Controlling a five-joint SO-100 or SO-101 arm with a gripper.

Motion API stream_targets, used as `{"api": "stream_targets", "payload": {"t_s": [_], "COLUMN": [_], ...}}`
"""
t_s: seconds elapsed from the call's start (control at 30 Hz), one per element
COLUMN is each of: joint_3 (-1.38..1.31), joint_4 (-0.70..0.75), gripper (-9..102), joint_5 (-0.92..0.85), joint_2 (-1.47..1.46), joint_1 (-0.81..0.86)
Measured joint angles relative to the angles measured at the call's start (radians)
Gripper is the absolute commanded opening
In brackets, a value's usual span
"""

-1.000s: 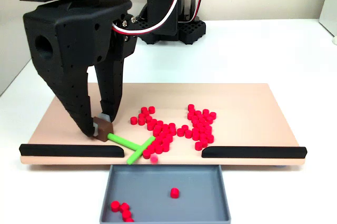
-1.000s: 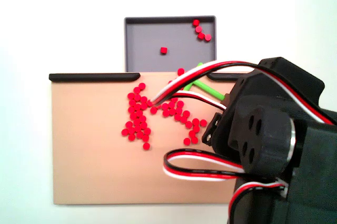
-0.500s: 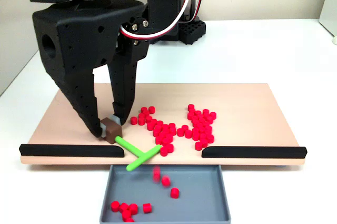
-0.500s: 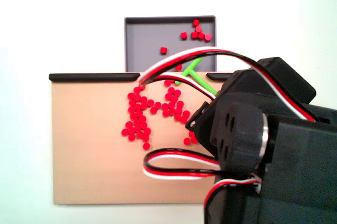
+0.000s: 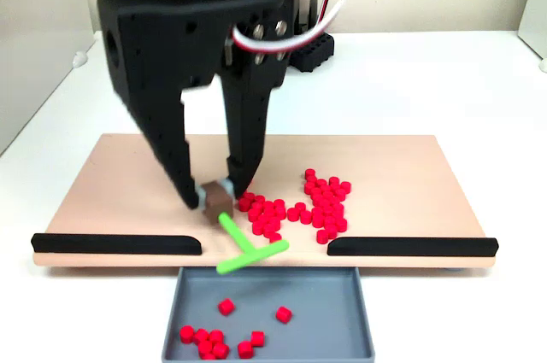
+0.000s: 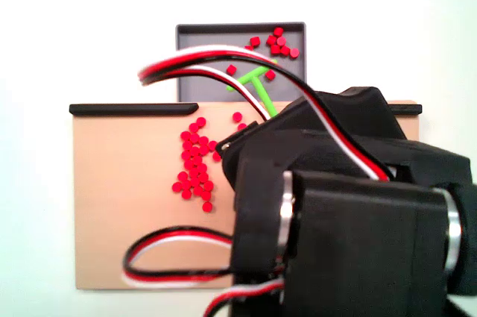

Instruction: Push granules from right to the grey container

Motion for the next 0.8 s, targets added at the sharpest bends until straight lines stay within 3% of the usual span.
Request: {"api": "stream_targets", "payload": {"t_s": [0.2,0.47,0.63,0.8], "joint_3": [0.061,0.505,0.726,0.764], "joint_4": [0.074,0.077,0.071,0.071], "gripper": [0,0,0,0], "joint_5": [0.258,0.543,0.597,0.598], "joint_2": [0.163,0.572,0.792,0.861], "joint_1": [-0.046,-0.075,-0.078,-0.086]}}
